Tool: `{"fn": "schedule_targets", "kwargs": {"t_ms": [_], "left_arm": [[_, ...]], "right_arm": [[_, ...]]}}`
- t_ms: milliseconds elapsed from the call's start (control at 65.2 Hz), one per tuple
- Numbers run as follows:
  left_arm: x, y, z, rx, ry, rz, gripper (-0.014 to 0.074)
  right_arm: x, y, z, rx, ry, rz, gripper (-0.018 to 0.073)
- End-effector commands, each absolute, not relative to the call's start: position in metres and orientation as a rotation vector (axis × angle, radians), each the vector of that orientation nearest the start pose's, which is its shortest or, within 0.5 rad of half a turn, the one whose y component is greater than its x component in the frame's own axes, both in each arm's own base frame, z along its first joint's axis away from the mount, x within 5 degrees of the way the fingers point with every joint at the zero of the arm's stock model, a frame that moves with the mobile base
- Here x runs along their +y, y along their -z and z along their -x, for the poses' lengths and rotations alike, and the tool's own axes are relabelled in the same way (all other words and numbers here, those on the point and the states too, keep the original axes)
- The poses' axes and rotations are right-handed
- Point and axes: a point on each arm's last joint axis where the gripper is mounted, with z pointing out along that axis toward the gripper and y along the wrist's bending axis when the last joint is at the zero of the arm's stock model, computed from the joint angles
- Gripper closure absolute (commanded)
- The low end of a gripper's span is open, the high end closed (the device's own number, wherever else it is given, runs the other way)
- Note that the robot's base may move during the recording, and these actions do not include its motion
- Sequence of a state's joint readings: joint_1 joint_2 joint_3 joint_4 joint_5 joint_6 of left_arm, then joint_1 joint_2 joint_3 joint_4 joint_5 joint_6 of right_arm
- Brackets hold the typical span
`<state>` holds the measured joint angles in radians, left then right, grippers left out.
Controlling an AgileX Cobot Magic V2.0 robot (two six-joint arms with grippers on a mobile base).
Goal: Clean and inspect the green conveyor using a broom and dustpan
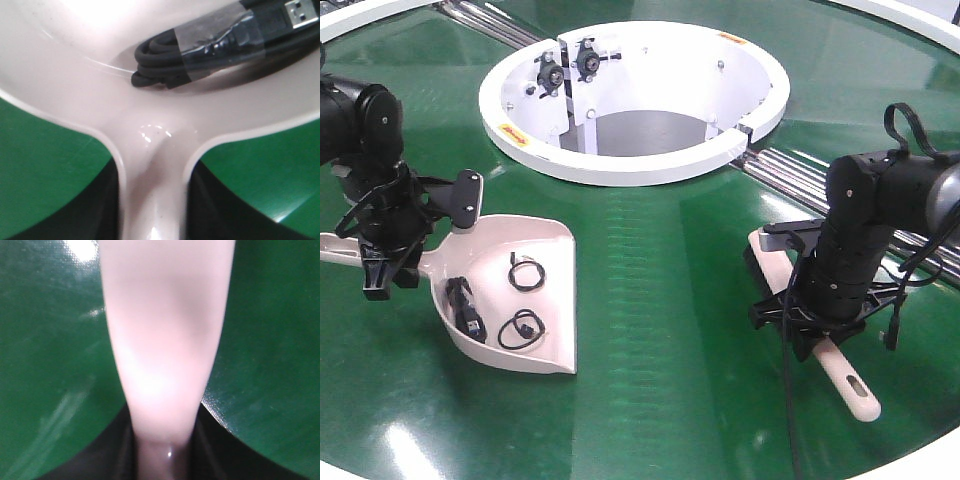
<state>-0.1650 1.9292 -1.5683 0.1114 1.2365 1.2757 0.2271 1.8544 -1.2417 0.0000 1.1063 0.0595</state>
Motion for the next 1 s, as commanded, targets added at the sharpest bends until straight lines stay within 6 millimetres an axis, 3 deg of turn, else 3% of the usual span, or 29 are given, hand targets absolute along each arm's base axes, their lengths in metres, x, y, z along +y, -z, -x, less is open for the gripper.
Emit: {"fn": "schedule_targets", "kwargs": {"t_ms": [0,261,629,767,982], "left_arm": [[-0.062,-0.265,-0.379,2.324,-0.166,-1.971,0.0557],[-0.062,-0.265,-0.379,2.364,-0.151,-1.914,0.0423],[-0.064,-0.265,-0.379,2.408,-0.128,-1.846,0.0145],[-0.064,-0.265,-0.379,2.409,-0.128,-1.843,0.0109],[-0.068,-0.275,-0.374,2.389,-0.069,-1.79,0.0111]], "right_arm": [[0.075,-0.204,-0.328,3.151,-0.007,0.265,0.0564],[0.075,-0.204,-0.328,3.151,-0.007,0.265,0.0564],[0.075,-0.204,-0.328,3.15,-0.007,0.265,0.0557],[0.075,-0.204,-0.328,3.146,-0.008,0.27,0.0514],[0.075,-0.204,-0.329,3.138,-0.009,0.271,0.0357]]}}
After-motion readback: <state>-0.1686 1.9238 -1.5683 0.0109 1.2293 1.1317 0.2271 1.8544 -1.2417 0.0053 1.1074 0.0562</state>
